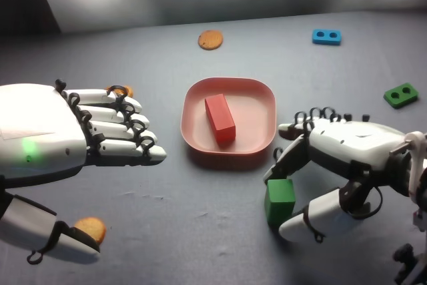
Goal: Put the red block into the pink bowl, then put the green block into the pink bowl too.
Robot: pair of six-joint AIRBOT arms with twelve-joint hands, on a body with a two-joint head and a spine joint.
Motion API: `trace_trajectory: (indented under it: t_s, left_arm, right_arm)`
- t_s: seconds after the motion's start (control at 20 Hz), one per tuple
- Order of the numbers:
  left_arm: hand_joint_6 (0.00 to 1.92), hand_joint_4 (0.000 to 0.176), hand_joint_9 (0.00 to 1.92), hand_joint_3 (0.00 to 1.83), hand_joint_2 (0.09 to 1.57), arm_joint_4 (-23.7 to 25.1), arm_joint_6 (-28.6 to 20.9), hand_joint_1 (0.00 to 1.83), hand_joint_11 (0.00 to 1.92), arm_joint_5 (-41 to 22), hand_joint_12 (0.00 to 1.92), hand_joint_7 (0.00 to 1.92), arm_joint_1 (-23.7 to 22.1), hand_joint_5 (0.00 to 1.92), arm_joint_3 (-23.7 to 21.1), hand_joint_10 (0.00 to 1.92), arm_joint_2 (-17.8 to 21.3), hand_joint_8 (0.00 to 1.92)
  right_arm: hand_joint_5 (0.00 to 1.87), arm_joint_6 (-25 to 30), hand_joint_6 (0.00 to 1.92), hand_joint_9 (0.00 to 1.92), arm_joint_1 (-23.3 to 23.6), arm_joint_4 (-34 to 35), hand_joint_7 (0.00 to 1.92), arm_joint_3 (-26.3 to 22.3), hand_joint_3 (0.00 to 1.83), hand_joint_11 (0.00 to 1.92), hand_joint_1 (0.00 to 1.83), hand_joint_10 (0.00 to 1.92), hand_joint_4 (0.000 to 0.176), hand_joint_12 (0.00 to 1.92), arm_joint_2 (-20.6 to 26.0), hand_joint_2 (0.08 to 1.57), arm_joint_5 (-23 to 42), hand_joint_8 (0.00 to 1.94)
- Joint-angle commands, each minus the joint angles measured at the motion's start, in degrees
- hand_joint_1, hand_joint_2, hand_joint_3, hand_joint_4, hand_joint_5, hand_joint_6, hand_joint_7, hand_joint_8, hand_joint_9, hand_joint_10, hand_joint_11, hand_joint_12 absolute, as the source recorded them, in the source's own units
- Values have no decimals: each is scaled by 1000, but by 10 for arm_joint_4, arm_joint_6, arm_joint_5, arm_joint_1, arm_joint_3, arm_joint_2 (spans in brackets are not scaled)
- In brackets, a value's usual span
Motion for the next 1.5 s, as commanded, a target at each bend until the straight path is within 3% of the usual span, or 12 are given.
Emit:
trace_trajectory:
  t_s: [0.0,0.2,0.25,0.6,0.85,0.9,1.0,1.05,1.15,1.25,1.35,1.45]
  left_arm:
    - [5,0,180,2,1014,-23,-2,335,0,-37,303,256,-8,261,-1,2,6,4]
    - [5,0,205,0,1005,-23,-2,362,0,-34,351,277,-9,279,-1,6,6,5]
    - [1,0,191,2,1012,-23,-2,351,0,-34,320,254,-9,260,-1,2,6,1]
    - [5,0,197,0,1001,-24,-2,365,0,-33,343,260,-10,269,-1,8,5,5]
    - [1,0,197,1,1005,-26,-2,367,0,-32,299,260,-12,269,-1,3,5,1]
    - [5,0,205,0,990,-26,-2,396,0,-32,346,272,-13,288,-1,4,4,3]
    - [0,0,193,1,999,-26,-2,373,0,-32,318,262,-13,279,-1,0,4,0]
    - [0,0,188,4,1005,-26,-2,342,0,-32,320,256,-13,269,-1,0,4,0]
    - [0,0,185,1,1000,-26,-2,353,0,-32,328,254,-14,268,-1,0,4,0]
    - [3,0,193,1,1006,-26,-2,324,0,-32,347,259,-14,266,-1,5,4,2]
    - [3,0,206,0,998,-26,-2,323,0,-32,389,265,-14,276,-1,6,4,2]
    - [4,0,200,0,1002,-26,-2,356,0,-32,368,263,-14,279,-1,1,4,0]
  right_arm:
    - [851,4,25,0,3,-25,119,1,18,0,996,0,148,0,3,815,32,7]
    - [899,4,38,0,3,-25,160,5,14,0,1002,0,143,0,-1,814,32,19]
    - [924,4,27,0,3,-25,192,5,10,0,1021,0,117,0,-1,823,32,8]
    - [993,7,28,0,3,-25,217,5,3,0,1020,0,137,0,-1,820,31,4]
    - [1069,7,48,0,2,-25,232,6,0,0,1054,0,100,0,-1,816,31,7]
    - [1364,7,265,0,2,-27,313,6,5,0,1116,0,173,0,-1,957,31,29]
    - [1364,7,306,6,2,-31,353,6,1,0,1118,0,176,0,-1,968,32,7]
    - [1357,7,327,29,1,-31,384,6,1,0,1127,6,139,0,-1,971,32,7]
    - [1304,7,427,41,1,-37,390,6,1,0,1111,2,171,0,-1,983,32,1]
    - [1293,12,452,50,1,-58,422,6,1,0,1127,3,104,0,-1,987,35,7]
    - [1297,16,448,41,12,-97,412,6,0,0,1115,0,156,0,1,985,42,1]
    - [1301,18,439,24,37,-130,392,15,1,0,1123,0,123,0,2,984,43,0]
